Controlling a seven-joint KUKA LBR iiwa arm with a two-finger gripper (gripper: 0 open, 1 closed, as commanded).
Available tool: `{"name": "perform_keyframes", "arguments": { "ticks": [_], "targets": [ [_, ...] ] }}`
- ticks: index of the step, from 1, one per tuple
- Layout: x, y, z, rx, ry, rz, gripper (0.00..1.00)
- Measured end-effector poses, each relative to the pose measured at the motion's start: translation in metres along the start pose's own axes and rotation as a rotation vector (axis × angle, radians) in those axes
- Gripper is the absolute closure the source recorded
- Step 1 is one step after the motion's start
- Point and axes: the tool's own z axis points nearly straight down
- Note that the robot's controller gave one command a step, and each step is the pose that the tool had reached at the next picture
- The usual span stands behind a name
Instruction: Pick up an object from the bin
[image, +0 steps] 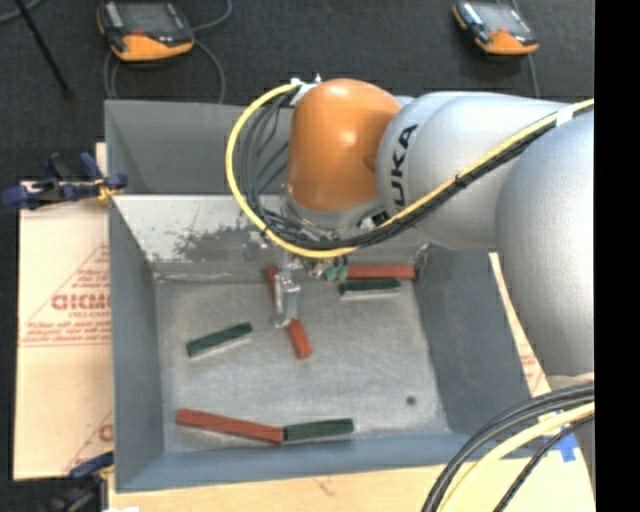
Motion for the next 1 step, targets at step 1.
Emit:
{"name": "perform_keyframes", "arguments": {
  "ticks": [1],
  "targets": [
    [0.0325,0.0357,0.0997,0.002,0.01,-0.187,0.0]
  ]
}}
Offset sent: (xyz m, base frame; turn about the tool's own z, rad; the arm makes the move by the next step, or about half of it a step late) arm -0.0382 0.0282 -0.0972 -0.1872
